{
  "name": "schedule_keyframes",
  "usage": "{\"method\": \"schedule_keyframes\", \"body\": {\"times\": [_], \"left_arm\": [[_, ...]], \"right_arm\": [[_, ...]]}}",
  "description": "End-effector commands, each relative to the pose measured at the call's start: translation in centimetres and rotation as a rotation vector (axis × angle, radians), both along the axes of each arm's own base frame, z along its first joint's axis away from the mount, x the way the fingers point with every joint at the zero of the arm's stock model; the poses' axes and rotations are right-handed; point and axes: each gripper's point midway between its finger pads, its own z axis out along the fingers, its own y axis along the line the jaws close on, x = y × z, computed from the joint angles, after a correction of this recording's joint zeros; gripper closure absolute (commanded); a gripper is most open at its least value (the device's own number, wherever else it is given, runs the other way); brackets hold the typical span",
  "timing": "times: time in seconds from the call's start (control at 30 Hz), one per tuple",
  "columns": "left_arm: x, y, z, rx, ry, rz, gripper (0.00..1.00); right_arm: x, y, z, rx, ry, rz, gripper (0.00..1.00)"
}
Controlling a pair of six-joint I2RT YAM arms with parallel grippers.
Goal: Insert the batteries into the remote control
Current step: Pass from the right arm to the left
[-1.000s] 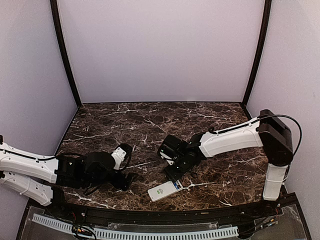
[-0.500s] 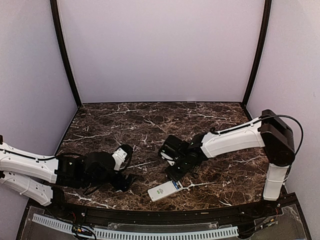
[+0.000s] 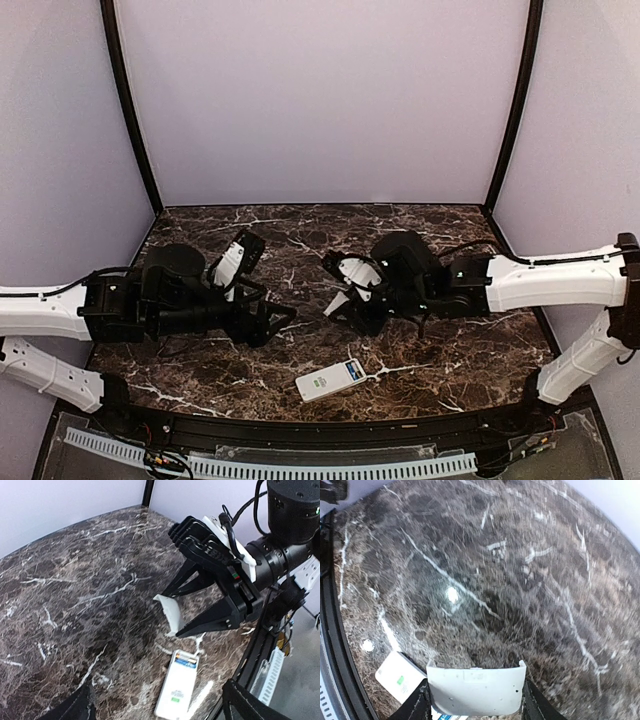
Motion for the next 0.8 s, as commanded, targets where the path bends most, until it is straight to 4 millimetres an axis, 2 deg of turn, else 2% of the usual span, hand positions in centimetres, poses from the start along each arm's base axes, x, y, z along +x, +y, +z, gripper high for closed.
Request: {"method": "schedule_keyframes", "body": {"times": [0.0, 0.03, 0.07, 0.1, 0.13, 0.23, 0.27, 0.3, 0.33, 0.37, 0.4, 0.43, 0.5, 0.6, 0.77], "left_arm": [[-0.4, -1.6, 3.4, -0.073, 0.047, -0.054, 0.14], [-0.2, -2.1, 4.1, -0.075, 0.056, -0.059, 0.14], [0.3, -2.5, 3.7, -0.071, 0.088, -0.061, 0.15], [1.2, -2.5, 4.8, -0.091, 0.098, -0.046, 0.18], [1.4, -3.0, 4.6, -0.102, 0.139, -0.050, 0.20], [3.1, -3.3, 6.6, -0.186, 0.224, -0.061, 0.28], [3.5, -3.5, 6.5, -0.190, 0.247, -0.056, 0.28], [4.1, -3.5, 7.5, -0.211, 0.247, -0.056, 0.29], [4.4, -3.8, 7.3, -0.202, 0.254, -0.055, 0.30], [4.7, -4.0, 8.1, -0.214, 0.248, -0.064, 0.30], [4.9, -4.3, 7.5, -0.192, 0.258, -0.067, 0.30], [5.2, -4.5, 8.0, -0.196, 0.258, -0.075, 0.30], [5.6, -5.0, 7.1, -0.166, 0.289, -0.079, 0.32], [6.2, -5.4, 5.7, -0.145, 0.345, -0.075, 0.46], [6.9, -5.9, 5.5, -0.137, 0.354, -0.095, 0.52]], "right_arm": [[-0.6, 2.2, 6.5, 0.191, -0.195, 0.151, 0.62], [-0.6, 2.3, 7.2, 0.201, -0.223, 0.167, 0.63], [-0.5, 2.4, 7.9, 0.206, -0.252, 0.180, 0.63], [-0.3, 2.6, 8.3, 0.208, -0.276, 0.188, 0.63], [-0.1, 2.8, 8.8, 0.205, -0.296, 0.195, 0.63], [0.5, 3.4, 9.5, 0.184, -0.337, 0.207, 0.63], [0.6, 3.5, 9.7, 0.179, -0.349, 0.209, 0.63], [0.8, 3.8, 10.1, 0.179, -0.364, 0.214, 0.63], [0.9, 3.9, 10.2, 0.177, -0.375, 0.220, 0.63], [0.9, 4.1, 10.6, 0.183, -0.386, 0.223, 0.63], [1.0, 4.2, 10.8, 0.185, -0.396, 0.227, 0.63], [1.1, 4.4, 11.1, 0.189, -0.406, 0.229, 0.64], [1.3, 4.6, 11.4, 0.190, -0.425, 0.234, 0.64], [1.6, 4.9, 11.7, 0.187, -0.442, 0.242, 0.64], [2.3, 5.3, 11.2, 0.183, -0.426, 0.245, 0.64]]}}
